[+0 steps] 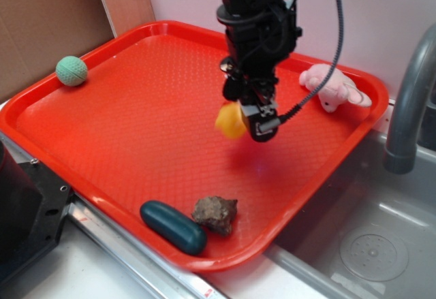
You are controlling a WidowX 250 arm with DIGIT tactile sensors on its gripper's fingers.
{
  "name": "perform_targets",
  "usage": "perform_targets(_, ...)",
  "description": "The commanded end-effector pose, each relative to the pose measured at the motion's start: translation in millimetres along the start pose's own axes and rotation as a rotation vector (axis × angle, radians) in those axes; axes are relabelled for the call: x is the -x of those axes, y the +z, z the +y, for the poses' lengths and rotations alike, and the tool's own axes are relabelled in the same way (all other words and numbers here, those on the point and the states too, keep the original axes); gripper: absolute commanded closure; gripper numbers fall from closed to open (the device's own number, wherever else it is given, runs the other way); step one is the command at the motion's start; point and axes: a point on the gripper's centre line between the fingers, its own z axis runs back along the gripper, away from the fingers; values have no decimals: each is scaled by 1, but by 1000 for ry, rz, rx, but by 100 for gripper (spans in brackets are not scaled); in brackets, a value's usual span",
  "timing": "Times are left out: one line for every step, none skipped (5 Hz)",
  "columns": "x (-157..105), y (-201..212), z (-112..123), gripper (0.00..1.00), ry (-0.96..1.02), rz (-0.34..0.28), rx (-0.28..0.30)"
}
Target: Grab the yellow duck.
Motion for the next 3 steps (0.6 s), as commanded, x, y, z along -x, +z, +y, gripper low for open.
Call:
perform_targets(-5, 20, -4, 0, 14, -69, -23)
perform_targets(27, 29, 1, 0, 25, -30, -58)
perform_targets(68, 36, 17, 0, 66, -1, -87)
